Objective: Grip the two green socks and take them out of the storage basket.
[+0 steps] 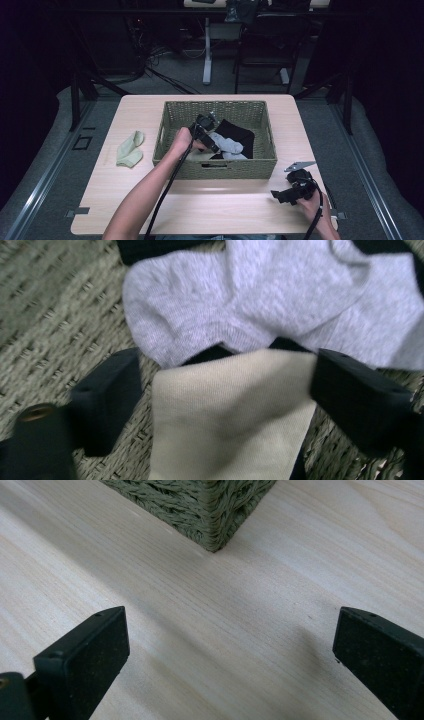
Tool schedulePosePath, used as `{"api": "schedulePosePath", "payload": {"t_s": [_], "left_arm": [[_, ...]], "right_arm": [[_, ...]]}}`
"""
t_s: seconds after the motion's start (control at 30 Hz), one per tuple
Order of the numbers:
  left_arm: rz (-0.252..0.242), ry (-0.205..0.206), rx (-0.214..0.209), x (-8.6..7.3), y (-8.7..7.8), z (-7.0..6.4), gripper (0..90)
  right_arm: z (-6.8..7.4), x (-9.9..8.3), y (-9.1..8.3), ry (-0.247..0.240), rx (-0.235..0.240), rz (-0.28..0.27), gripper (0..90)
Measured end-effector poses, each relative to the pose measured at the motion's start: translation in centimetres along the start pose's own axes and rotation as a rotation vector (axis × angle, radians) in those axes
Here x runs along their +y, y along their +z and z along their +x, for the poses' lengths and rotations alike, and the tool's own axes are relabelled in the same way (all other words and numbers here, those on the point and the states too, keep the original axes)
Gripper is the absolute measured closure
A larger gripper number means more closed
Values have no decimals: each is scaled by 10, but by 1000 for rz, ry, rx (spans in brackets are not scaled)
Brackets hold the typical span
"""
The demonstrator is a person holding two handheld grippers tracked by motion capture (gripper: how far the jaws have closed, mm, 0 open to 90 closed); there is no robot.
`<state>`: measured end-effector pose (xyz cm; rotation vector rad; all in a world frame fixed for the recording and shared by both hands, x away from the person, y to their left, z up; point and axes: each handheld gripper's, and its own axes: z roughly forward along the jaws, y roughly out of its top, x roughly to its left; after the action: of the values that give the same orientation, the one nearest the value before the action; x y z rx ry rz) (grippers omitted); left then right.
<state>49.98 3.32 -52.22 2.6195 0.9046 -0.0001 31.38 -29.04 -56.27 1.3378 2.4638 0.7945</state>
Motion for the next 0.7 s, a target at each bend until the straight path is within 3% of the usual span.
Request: {"api": "schedulePosePath", "payload": {"t_s": [0.2, 0.27, 0.33, 0.43, 0.7], "left_arm": [[24, -9, 2, 0, 0, 3, 440], [26, -12, -17, -1, 0, 3, 510], [28, -15, -17, -1, 0, 3, 624], [23, -8, -23, -1, -2, 3, 712], [-27, -21, -24, -8, -22, 5, 759]], "right_arm": [[0, 0, 0, -1, 1, 0, 10], [0, 0, 0, 0, 0, -1, 10], [0, 0, 0, 1, 0, 0, 10], [0, 0, 0, 2, -1, -2, 10], [0, 0, 0, 4, -1, -4, 10]]}}
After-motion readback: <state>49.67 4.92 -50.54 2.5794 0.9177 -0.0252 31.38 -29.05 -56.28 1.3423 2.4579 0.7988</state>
